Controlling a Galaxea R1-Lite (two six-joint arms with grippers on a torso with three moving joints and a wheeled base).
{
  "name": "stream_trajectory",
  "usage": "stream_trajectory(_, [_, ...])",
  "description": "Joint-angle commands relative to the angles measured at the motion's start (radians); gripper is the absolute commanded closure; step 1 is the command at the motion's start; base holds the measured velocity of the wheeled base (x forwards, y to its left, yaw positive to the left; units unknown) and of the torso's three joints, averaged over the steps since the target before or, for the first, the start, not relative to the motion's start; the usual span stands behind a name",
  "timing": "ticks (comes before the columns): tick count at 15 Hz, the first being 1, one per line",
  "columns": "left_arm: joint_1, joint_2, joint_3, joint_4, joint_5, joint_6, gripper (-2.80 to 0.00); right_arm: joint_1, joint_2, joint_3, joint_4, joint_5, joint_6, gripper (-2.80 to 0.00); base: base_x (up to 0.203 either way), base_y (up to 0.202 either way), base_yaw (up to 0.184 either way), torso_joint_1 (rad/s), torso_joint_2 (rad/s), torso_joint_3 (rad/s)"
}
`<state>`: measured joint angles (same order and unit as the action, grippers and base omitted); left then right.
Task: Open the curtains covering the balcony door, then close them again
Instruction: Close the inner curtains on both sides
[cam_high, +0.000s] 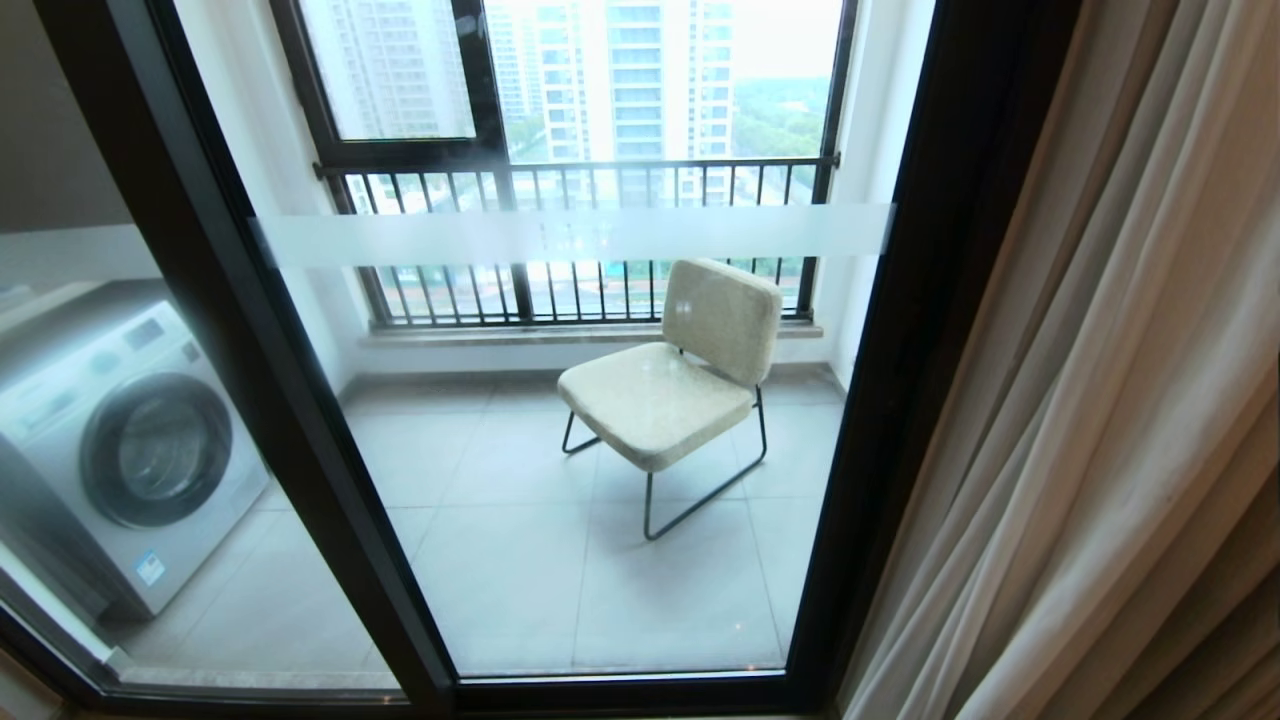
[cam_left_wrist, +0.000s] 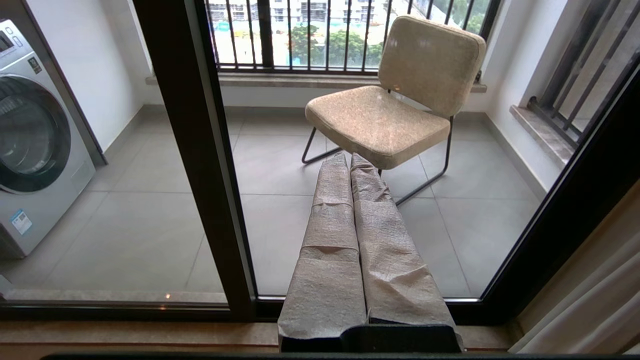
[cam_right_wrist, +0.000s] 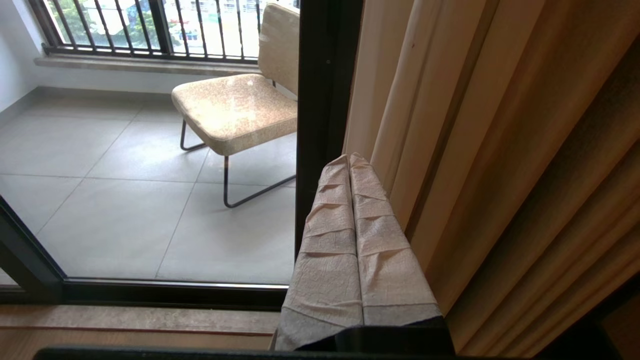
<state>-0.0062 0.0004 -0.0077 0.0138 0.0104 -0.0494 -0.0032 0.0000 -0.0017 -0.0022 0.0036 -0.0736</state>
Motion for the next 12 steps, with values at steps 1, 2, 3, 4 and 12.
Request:
stream_trajectory(1, [0.0, 0.0, 0.0, 0.0, 0.0, -0.001, 0.0, 0.0, 0.0, 0.002, 0.001, 0.003, 0.003, 0.0, 0.0, 0.0, 0.0, 0.0, 0.0, 0.0])
stream_trajectory(2, [0.0, 0.0, 0.0, 0.0, 0.0, -0.001, 0.0, 0.0, 0.0, 0.002, 0.001, 0.003, 0.009, 0.0, 0.0, 0.0, 0.0, 0.0, 0.0, 0.0])
stream_trajectory(3, [0.0, 0.0, 0.0, 0.0, 0.0, 0.0, 0.0, 0.0, 0.0, 0.002, 0.001, 0.004, 0.017, 0.0, 0.0, 0.0, 0.0, 0.0, 0.0, 0.0])
stream_trajectory(4, [0.0, 0.0, 0.0, 0.0, 0.0, -0.001, 0.0, 0.0, 0.0, 0.002, -0.001, 0.004, 0.021, 0.0, 0.0, 0.0, 0.0, 0.0, 0.0, 0.0])
stream_trajectory(12, [0.0, 0.0, 0.0, 0.0, 0.0, 0.0, 0.0, 0.0, 0.0, 0.002, -0.001, 0.004, 0.02, 0.0, 0.0, 0.0, 0.0, 0.0, 0.0, 0.0])
